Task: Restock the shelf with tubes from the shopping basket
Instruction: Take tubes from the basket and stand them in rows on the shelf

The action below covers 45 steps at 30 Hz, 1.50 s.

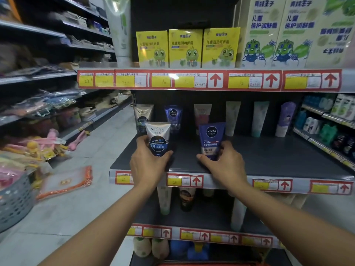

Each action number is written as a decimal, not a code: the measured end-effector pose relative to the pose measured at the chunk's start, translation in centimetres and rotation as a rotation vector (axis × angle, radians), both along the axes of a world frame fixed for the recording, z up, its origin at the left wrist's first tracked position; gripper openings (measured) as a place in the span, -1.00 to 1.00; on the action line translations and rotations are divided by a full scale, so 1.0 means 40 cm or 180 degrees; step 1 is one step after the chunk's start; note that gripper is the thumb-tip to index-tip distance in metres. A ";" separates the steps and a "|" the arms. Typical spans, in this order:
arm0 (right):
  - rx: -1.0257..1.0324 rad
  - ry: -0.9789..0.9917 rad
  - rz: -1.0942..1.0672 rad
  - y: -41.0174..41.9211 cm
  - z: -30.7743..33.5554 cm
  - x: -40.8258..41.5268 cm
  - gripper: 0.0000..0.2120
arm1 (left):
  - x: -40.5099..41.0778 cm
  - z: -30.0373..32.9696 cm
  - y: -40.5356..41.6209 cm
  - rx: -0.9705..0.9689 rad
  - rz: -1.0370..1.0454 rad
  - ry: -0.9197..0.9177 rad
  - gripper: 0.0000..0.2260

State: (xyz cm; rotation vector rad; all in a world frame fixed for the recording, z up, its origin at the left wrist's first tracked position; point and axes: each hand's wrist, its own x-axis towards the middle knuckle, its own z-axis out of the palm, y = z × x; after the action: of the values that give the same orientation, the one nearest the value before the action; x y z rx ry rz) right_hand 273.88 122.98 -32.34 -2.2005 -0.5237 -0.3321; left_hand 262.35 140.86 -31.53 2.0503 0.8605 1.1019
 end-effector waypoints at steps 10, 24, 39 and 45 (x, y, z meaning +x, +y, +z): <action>-0.0183 0.0085 0.0353 -0.013 -0.011 0.018 -0.37 | -0.001 -0.029 0.008 0.0384 0.0291 0.0680 -0.35; -0.0583 0.0172 0.0718 0.216 0.036 0.087 -0.49 | 0.049 0.040 0.182 -0.0107 0.0259 0.1458 -0.46; -0.0542 -0.0092 0.0800 0.365 0.020 0.161 -0.48 | 0.151 0.014 0.324 -0.0258 0.0208 0.1216 -0.44; -0.0402 -0.0108 0.0856 0.363 0.003 0.161 -0.54 | 0.159 -0.011 0.339 -0.0213 0.0172 0.1086 -0.42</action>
State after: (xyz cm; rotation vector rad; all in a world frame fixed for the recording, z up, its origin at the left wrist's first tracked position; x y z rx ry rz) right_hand 280.32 137.50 -32.23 -2.2123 -0.8694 -0.1974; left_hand 268.72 154.42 -31.99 2.2040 1.1084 0.7480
